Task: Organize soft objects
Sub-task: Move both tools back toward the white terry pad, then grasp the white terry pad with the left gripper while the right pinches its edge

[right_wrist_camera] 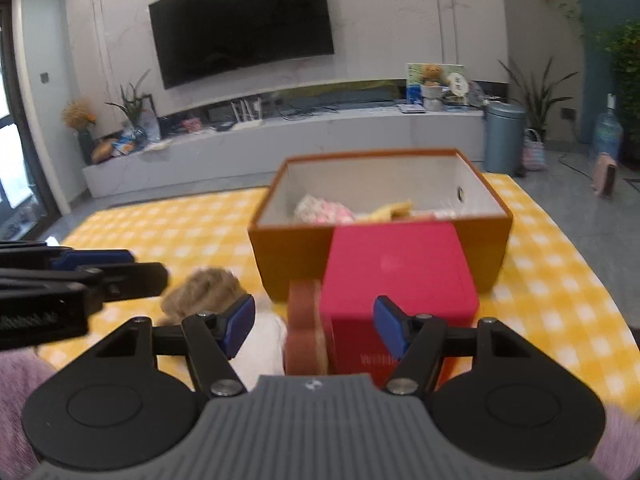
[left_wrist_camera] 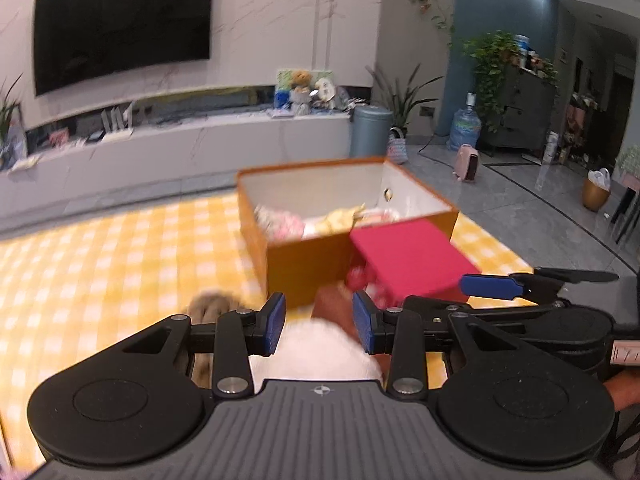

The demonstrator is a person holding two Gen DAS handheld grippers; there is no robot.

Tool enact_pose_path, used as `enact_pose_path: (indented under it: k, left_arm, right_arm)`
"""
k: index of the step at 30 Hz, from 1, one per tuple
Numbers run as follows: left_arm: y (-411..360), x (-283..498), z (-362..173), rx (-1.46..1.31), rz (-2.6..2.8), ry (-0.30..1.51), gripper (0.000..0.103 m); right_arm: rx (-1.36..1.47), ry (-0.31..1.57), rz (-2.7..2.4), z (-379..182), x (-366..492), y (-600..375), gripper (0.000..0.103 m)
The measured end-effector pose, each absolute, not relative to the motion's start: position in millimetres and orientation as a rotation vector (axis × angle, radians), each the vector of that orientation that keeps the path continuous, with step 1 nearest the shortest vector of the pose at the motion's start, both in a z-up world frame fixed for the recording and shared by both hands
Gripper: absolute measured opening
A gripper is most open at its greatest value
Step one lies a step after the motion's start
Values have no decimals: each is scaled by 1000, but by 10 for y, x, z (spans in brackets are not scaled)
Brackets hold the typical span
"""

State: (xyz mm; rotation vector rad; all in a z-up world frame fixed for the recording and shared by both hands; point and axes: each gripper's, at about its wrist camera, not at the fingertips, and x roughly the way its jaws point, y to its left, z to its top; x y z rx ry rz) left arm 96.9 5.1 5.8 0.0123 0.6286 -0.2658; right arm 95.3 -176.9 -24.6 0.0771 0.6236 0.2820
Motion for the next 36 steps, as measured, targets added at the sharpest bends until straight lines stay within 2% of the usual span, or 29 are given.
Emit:
enact_pose_path:
  k: [12, 23, 25, 30, 31, 35, 36]
  left_arm:
    - [446, 730, -666, -160, -194, 769, 43]
    - [558, 706, -920, -214, -183, 776, 43]
    - [573, 712, -929, -222, -183, 777, 43]
    - [601, 745, -956, -237, -180, 798, 43]
    - [604, 743, -958, -239, -182, 799, 43]
    - [608, 743, -957, -241, -185, 799, 43]
    - [604, 744, -956, -242, -185, 801, 43]
  right_arm:
    - [-121, 692, 331, -852, 661, -1345, 66]
    - [-108, 759, 346, -1022, 818, -1279, 65]
    - [-112, 769, 349, -1047, 849, -1237, 57]
    - [-126, 799, 360, -1126, 913, -1156, 52]
    - [-131, 807, 362, -1144, 922, -1137, 45]
    - [-154, 819, 373, -1166, 927, -1113, 29]
    - [-162, 821, 377, -1166, 922, -1106, 21]
